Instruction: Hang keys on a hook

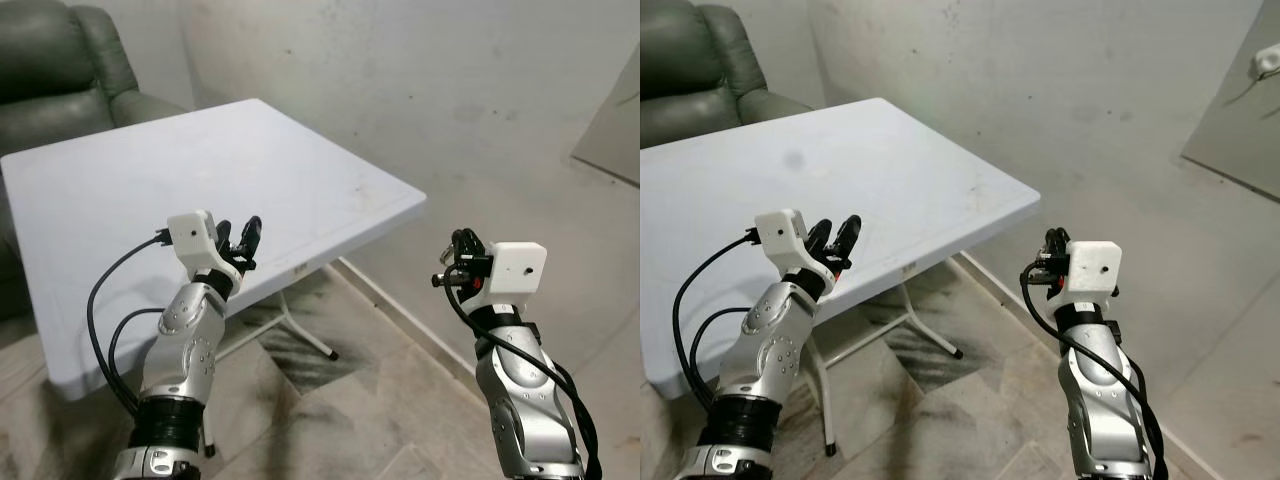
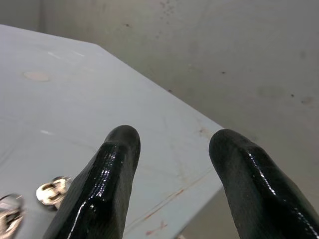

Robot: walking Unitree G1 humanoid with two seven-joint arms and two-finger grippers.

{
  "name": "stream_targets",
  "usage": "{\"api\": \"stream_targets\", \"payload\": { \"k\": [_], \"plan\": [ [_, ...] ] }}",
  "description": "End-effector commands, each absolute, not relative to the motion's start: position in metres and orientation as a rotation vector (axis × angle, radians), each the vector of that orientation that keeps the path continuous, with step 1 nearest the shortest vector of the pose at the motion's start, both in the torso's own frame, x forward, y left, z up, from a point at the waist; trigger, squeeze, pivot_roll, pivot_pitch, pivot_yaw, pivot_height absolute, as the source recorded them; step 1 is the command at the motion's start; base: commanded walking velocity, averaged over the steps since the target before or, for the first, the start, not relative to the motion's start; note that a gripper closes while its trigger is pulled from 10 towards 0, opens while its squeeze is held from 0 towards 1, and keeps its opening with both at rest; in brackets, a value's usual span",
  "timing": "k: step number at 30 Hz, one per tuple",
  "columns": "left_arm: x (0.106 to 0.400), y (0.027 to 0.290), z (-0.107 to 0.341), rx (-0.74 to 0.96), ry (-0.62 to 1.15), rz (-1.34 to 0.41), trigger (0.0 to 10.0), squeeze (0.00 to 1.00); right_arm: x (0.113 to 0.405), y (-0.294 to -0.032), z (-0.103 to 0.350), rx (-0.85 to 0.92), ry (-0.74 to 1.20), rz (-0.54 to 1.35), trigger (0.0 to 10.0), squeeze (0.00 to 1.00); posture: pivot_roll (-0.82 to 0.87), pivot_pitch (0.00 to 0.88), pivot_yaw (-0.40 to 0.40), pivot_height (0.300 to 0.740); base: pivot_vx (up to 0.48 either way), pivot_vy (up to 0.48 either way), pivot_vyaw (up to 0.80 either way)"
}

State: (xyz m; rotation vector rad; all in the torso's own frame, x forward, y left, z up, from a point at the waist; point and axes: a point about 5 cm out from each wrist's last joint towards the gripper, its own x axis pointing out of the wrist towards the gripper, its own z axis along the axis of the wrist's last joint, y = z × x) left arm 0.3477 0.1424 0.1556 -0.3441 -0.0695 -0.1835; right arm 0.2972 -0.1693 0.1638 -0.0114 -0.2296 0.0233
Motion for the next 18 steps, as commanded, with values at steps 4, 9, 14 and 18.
{"api": "stream_targets", "payload": {
  "k": [4, 9, 14, 18],
  "plan": [
    [0.3472, 0.143, 0.1589, -0.342, -0.077, -0.193, 10.0, 0.0, 0.2953, -0.1691, 0.1703, -0.017, -0.259, 0.028, 10.0, 0.0, 0.03, 0.104, -0.027, 0.74, 0.403, 0.0, 0.0],
    [0.3468, 0.1425, 0.1585, -0.339, -0.075, -0.196, 10.0, 0.0, 0.2958, -0.1696, 0.1691, -0.008, -0.246, 0.024, 10.0, 0.0, 0.03, 0.104, -0.026, 0.74, 0.407, 0.0, 0.0],
    [0.3469, 0.1419, 0.1588, -0.332, -0.074, -0.202, 10.0, 0.0, 0.2972, -0.1699, 0.1675, 0.001, -0.231, 0.018, 10.0, 0.0, 0.03, 0.103, -0.025, 0.74, 0.405, 0.0, 0.0],
    [0.3468, 0.1416, 0.1586, -0.331, -0.072, -0.204, 10.0, 0.0, 0.2973, -0.1697, 0.167, 0.002, -0.227, 0.017, 10.0, 0.0, 0.03, 0.101, -0.025, 0.74, 0.414, 0.0, -0.22]
  ]
}}
